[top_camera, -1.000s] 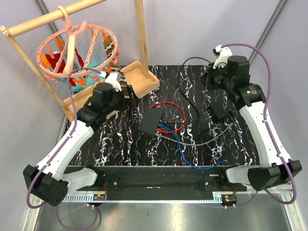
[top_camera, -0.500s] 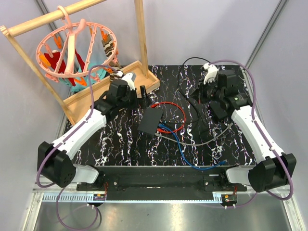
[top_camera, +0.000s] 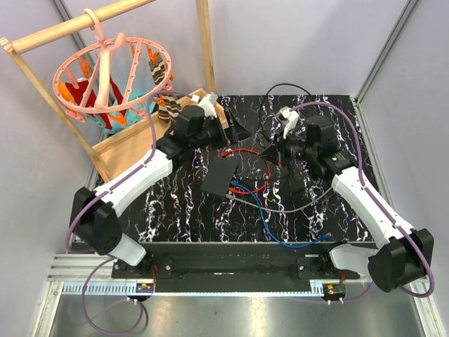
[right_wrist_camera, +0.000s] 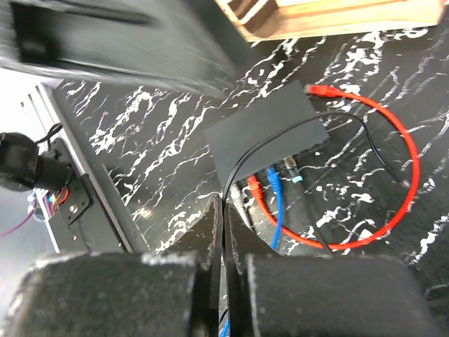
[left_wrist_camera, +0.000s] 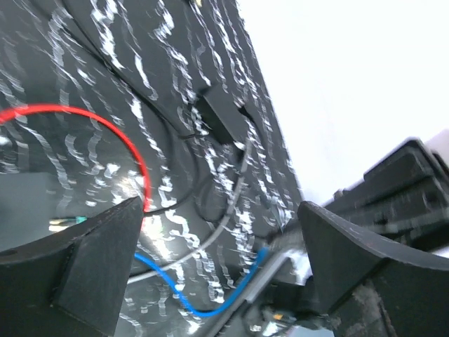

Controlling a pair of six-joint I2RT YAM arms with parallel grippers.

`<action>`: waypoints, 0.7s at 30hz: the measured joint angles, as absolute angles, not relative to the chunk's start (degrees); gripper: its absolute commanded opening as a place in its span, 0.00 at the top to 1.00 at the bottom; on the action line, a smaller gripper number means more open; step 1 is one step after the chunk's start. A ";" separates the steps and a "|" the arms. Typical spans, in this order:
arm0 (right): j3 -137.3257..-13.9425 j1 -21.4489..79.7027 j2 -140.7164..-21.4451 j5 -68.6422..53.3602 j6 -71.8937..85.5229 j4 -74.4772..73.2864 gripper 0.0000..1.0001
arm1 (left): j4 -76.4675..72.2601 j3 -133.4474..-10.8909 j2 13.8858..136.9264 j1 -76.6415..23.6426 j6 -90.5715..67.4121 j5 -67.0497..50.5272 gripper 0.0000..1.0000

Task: Insert the plug into the switch port

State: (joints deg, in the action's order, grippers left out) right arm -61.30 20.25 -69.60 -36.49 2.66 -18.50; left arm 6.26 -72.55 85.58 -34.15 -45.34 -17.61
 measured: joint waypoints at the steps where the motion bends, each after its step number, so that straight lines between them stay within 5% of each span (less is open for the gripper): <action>1: -61.08 20.64 -69.49 -36.80 2.61 -18.20 1.00 | 5.85 -72.69 86.48 -34.37 -46.26 -18.13 0.12; 11: -59.83 22.72 -69.38 -37.15 2.17 -17.39 1.00 | 4.08 -73.32 91.70 -37.06 -52.34 -23.27 0.50; 16: -59.75 23.49 -69.38 -37.12 1.69 -17.37 1.00 | 2.83 -73.38 92.01 -37.39 -53.39 -25.69 0.98; 18: -59.70 23.70 -69.41 -37.06 1.50 -17.37 1.00 | 1.98 -73.38 92.01 -37.41 -53.71 -26.44 1.00; 21: -59.57 23.77 -69.41 -37.01 1.58 -17.43 0.77 | 1.28 -73.36 91.98 -37.50 -52.53 -26.92 1.00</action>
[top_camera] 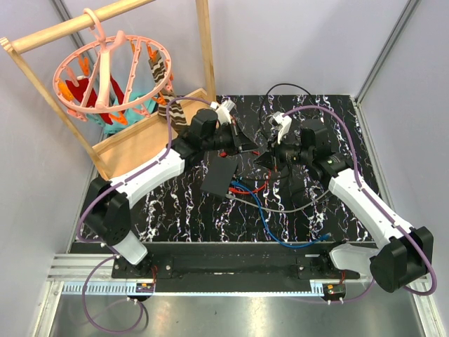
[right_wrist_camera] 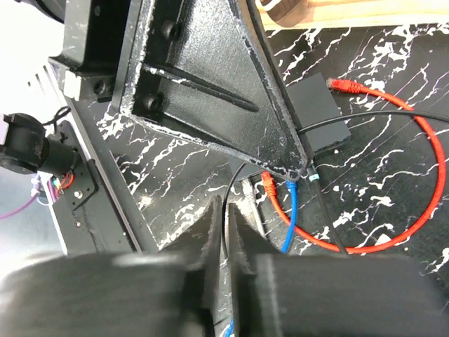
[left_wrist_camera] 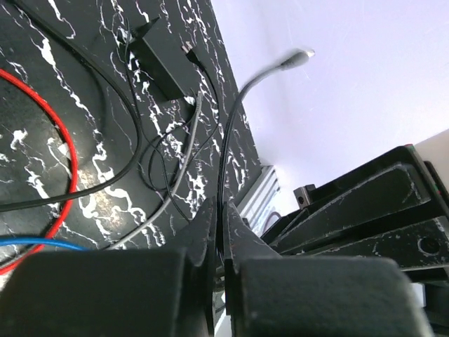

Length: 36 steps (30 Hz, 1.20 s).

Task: Insert the plug into the switch port

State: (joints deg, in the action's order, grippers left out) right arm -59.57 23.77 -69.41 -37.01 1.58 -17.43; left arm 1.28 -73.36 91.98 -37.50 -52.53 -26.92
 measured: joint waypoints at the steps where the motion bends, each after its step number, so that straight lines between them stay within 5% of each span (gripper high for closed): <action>1: -59.57 23.79 -69.41 -37.01 1.72 -17.45 0.62 | 1.26 -73.32 91.94 -37.50 -51.68 -26.96 1.00; 6: -60.03 23.88 -69.41 -34.20 2.94 -19.49 0.23 | 2.72 -69.63 88.58 -37.47 -44.12 -25.28 1.00; 12: -65.47 20.71 -69.67 -24.64 3.53 -25.76 0.00 | 7.73 -63.51 80.07 -37.47 -32.69 -18.50 1.00; 21: -71.99 1.37 -83.70 -5.98 7.66 -32.10 0.00 | 10.66 -55.72 73.93 -37.47 -25.89 -14.24 1.00; 29: -76.71 -1.10 -104.22 -0.82 2.04 -34.54 0.00 | 11.16 -55.00 72.01 -37.47 -24.40 -13.13 1.00; 36: -76.93 -4.51 -107.35 0.21 -6.44 -34.35 0.00 | 11.73 -55.00 71.46 -37.47 -23.77 -12.97 1.00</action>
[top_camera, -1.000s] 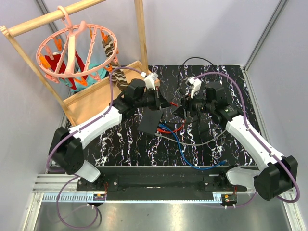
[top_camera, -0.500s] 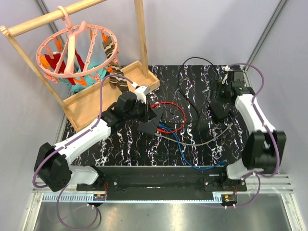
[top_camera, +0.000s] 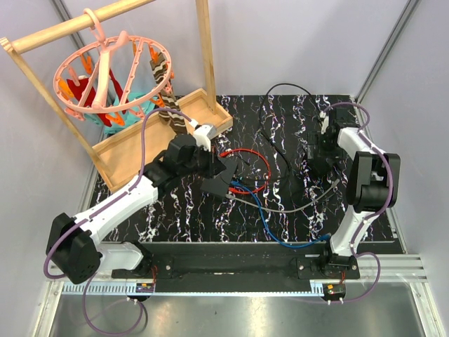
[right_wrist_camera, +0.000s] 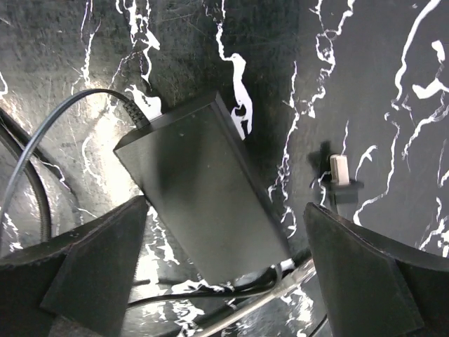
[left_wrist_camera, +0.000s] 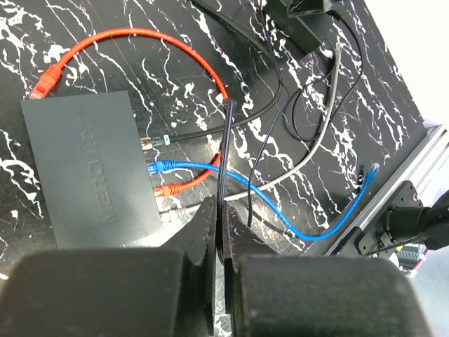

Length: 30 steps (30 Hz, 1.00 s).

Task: Insert the plug into the switch port

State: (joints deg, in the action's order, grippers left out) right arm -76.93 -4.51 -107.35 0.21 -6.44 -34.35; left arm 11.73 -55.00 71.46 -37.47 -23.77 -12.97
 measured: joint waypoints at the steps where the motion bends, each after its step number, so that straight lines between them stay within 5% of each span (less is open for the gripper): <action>1: -76.93 -4.82 -107.57 -0.25 -7.16 -34.22 0.00 | 12.01 -55.00 71.42 -37.47 -23.73 -12.97 1.00; 8: -76.90 -5.45 -110.98 -5.61 -10.79 -34.11 0.06 | 13.69 -55.00 71.42 -37.47 -23.33 -12.80 1.00; 11: -76.86 -5.45 -111.94 -5.69 -11.68 -34.15 0.27 | 14.70 -55.13 71.40 -37.47 -22.90 -12.32 1.00; 14: -76.97 -5.45 -111.85 -5.63 -12.75 -34.37 0.72 | 16.67 -56.25 71.22 -37.47 -22.17 -10.87 1.00; 15: -77.38 -5.48 -111.83 -5.45 -12.45 -34.98 0.79 | 17.69 -57.04 70.98 -37.45 -21.78 -10.15 1.00; 24: -91.85 -3.57 -105.06 -4.60 -13.10 -44.05 0.87 | 26.13 -72.27 65.56 -35.77 -17.32 -2.00 1.00; 30: -106.56 11.75 -97.80 -2.90 -12.64 -43.31 0.89 | 28.99 -79.83 57.71 -34.52 -13.78 8.54 0.99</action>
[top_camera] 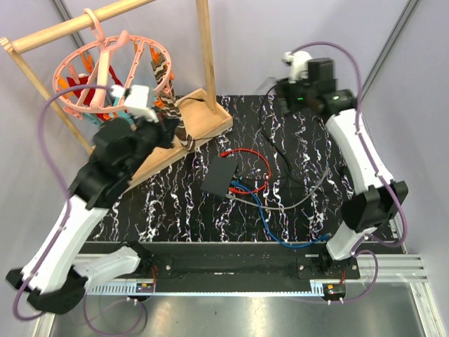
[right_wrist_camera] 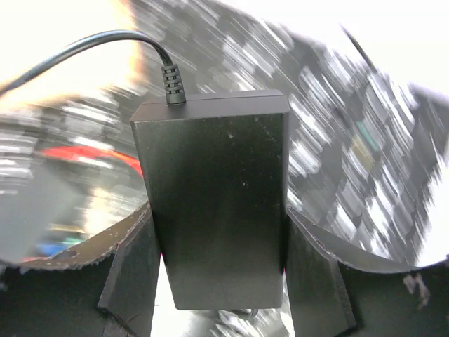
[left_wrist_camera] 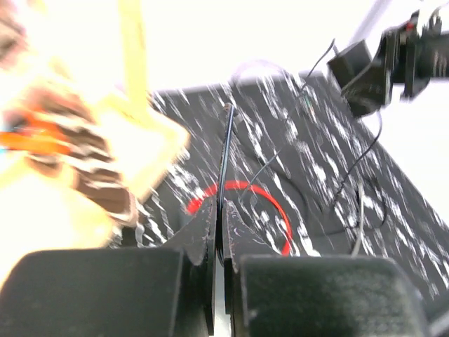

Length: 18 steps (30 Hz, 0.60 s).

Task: Insert the plug into the switch port

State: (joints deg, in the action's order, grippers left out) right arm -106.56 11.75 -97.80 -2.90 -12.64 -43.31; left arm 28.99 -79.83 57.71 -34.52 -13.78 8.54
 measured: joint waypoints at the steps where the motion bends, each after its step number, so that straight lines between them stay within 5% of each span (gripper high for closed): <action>1: -107.94 16.19 -96.90 -4.03 -12.10 -41.65 0.89 | 29.26 -80.34 55.99 -34.52 -13.32 10.09 0.98; 8: -105.75 34.65 -97.54 -15.16 -7.44 -34.33 0.88 | 31.16 -79.05 48.21 -34.52 -12.73 16.12 0.97; 18: -102.19 48.10 -117.64 -20.75 -10.17 -31.20 0.86 | 33.61 -63.83 42.13 -34.48 -17.04 17.65 0.96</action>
State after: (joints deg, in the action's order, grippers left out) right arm -102.19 48.10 -117.64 -20.75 -10.17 -31.20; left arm 33.61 -63.83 42.13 -34.48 -17.04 17.65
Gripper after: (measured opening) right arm 0.646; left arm 0.045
